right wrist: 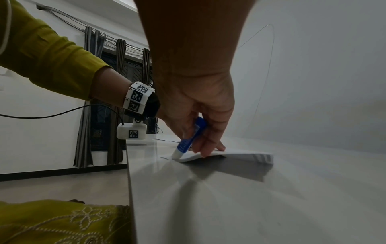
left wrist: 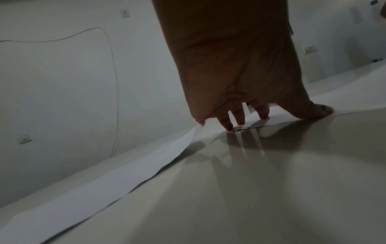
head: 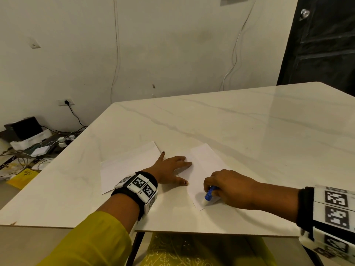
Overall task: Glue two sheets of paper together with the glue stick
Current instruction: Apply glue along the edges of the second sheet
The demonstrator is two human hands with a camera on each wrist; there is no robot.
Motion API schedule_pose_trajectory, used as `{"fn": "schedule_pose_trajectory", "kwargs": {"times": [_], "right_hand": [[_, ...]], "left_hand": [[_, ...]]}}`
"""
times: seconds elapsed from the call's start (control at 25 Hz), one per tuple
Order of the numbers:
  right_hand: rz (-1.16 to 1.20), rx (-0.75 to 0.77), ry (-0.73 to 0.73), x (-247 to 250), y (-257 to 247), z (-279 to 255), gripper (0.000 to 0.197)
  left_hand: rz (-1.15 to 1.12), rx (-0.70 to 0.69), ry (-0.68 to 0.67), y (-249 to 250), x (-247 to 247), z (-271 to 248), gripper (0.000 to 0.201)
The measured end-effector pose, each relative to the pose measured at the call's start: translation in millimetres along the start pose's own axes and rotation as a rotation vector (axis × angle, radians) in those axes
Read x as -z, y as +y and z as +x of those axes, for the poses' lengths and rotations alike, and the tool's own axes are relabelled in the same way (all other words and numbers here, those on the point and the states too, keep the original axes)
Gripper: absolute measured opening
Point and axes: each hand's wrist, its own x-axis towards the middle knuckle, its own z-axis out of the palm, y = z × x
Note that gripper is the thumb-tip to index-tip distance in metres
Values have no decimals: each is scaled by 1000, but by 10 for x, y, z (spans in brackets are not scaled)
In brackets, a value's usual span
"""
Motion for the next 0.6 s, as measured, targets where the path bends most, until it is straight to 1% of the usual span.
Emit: {"fn": "schedule_pose_trajectory", "kwargs": {"times": [0.6], "right_hand": [[21,-102,66,81,310,-61,23]], "left_hand": [[-36,9,9,1,26,-23,74]]}}
